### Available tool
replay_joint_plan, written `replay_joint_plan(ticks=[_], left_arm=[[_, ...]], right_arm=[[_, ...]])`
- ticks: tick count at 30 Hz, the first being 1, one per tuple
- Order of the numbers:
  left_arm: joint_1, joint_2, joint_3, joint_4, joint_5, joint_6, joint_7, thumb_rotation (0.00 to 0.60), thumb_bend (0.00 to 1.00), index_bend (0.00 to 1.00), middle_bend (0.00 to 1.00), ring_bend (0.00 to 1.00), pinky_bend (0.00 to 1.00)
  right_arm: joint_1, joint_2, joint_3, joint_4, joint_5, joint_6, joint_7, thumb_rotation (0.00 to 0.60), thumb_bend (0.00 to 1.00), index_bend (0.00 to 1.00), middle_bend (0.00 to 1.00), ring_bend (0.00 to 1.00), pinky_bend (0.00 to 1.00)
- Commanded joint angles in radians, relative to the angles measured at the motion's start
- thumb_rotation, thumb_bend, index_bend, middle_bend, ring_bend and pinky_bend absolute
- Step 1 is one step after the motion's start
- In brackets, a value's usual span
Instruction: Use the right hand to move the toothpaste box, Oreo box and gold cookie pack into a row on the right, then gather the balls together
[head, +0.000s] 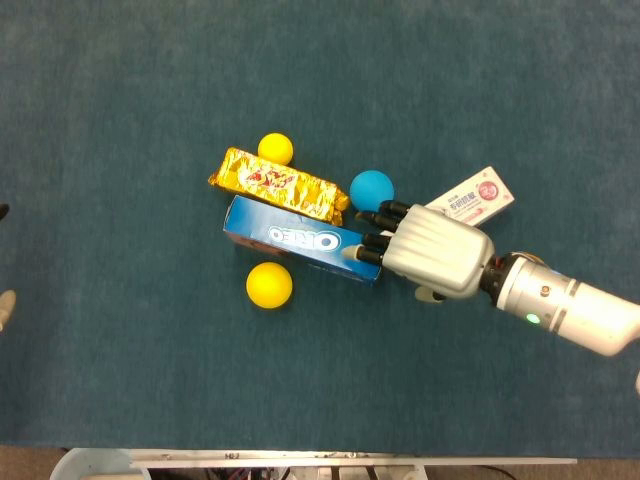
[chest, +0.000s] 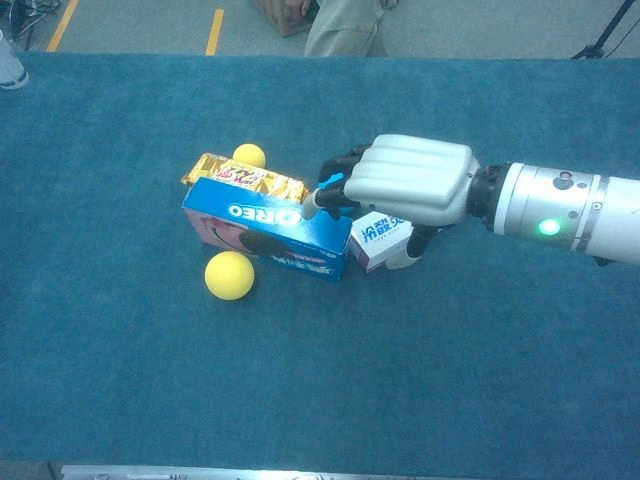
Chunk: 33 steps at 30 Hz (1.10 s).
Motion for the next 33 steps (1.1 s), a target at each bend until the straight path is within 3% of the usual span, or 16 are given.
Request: replay_joint_plan(ticks=[1, 7, 15, 33], left_arm=[[0.001, 0.0, 0.0, 0.0, 0.001, 0.002, 0.001, 0.6, 0.31, 0.07, 0.12, 0.03, 0.07], [0.005, 0.002, 0.002, -0.004, 0.004, 0.009, 0.002, 0.6, 0.31, 0.07, 0.12, 0.03, 0.07], [0.012, 0.004, 0.004, -0.001, 0.0, 0.013, -0.002, 0.6, 0.31, 0.07, 0.12, 0.03, 0.07], [0.002, -0.001, 0.003, -0.005, 0.006, -0.002, 0.007, 0.6, 0.31, 0.07, 0.13, 0.03, 0.07]], right_arm=[[0.006, 0.01, 0.005, -0.021, -0.038, 0.023, 0.044, 0.6, 0.0, 0.22, 0.39, 0.15, 0.24], [0.033, -0.033, 0.0, -0.019, -0.053, -0.015, 0.062, 0.6, 0.0, 0.22, 0.39, 0.15, 0.24], [0.056, -0.061, -0.016, 0.0, -0.026, -0.086, -0.007, 0.6, 0.0, 0.22, 0.39, 0.14, 0.24], [0.031, -0.04, -0.003, 0.056, 0.085, -0.079, -0.102, 0.6, 0.0, 0.22, 0.4, 0.14, 0.24]])
